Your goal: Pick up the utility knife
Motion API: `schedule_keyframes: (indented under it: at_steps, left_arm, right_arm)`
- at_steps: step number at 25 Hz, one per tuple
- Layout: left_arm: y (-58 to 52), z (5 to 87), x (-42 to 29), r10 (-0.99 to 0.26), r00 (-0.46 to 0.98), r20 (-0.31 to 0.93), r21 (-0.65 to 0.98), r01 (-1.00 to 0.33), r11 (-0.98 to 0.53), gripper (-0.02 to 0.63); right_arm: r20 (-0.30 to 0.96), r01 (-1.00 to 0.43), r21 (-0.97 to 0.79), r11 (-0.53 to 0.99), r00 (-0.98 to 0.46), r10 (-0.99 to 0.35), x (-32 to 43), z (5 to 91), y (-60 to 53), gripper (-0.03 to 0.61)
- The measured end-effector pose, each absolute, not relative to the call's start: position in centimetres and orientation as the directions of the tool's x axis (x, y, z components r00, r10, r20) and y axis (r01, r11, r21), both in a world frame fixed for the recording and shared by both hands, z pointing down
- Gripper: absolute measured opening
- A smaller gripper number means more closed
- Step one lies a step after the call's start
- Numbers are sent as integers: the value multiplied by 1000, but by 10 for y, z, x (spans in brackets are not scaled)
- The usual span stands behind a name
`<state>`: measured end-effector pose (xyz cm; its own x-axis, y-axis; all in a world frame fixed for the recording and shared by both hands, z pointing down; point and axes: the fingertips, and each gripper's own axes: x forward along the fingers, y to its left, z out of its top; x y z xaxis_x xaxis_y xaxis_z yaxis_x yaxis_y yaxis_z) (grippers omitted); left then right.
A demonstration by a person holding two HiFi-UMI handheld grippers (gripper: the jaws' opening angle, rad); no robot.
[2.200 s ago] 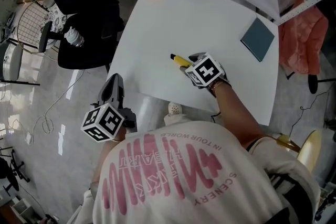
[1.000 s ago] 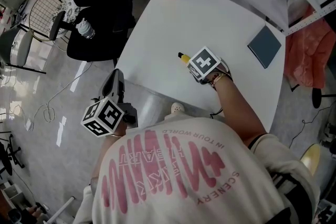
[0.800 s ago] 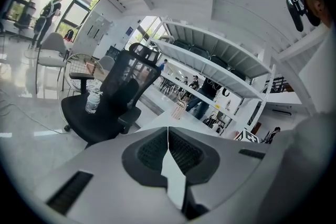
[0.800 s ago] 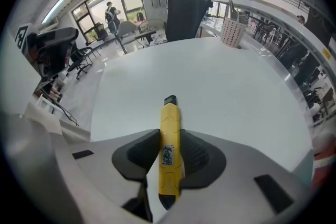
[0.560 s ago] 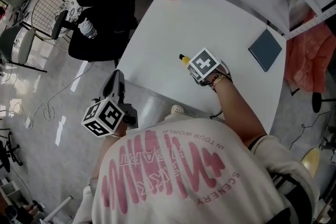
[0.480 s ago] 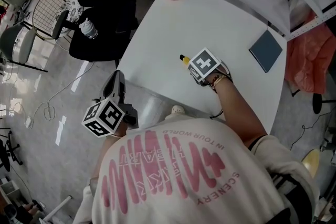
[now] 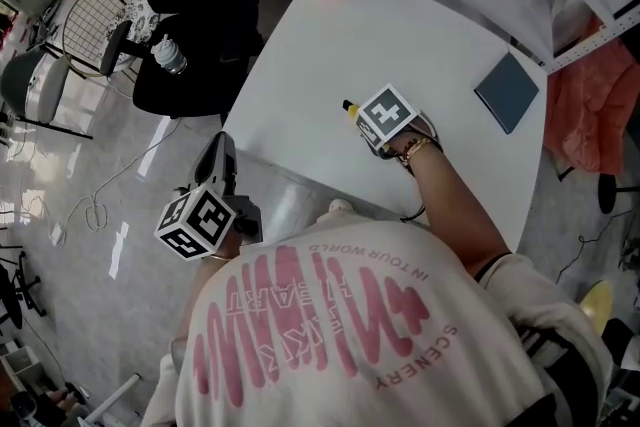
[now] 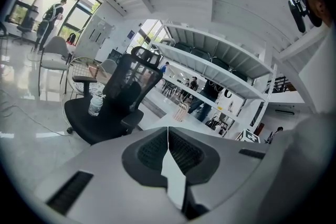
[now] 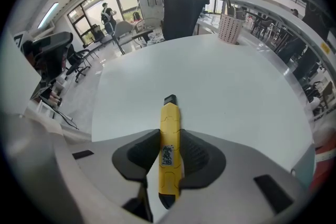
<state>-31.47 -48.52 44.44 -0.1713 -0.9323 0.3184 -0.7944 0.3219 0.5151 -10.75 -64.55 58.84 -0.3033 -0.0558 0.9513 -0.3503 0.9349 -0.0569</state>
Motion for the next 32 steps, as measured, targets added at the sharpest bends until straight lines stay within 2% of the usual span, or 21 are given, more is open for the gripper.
schedule_keyframes:
  at_steps: [4,17,23,32]
  left_arm:
    - [-481,446,-313,-933,-167,318,518,-794,319,25]
    - [-481,447,-302,-938,-114,329,518,-809,280,25]
    - [-482,447,-299,-942,-76,328,513,-823,245,25]
    - [-480,445,-287,-947,-5,322,512,-840,178,25]
  right_arm:
    - [949,-363,-54,930,-308,-65,-107,588,-639,129]
    - [881,-473,-87,877,-448,-154,-109,555,-640,129]
    - [834,-519,-38,854,-487,-259,-105,540,-639,129]
    - [705,-646,-69,760,-571,-421,-94,509,-634,129]
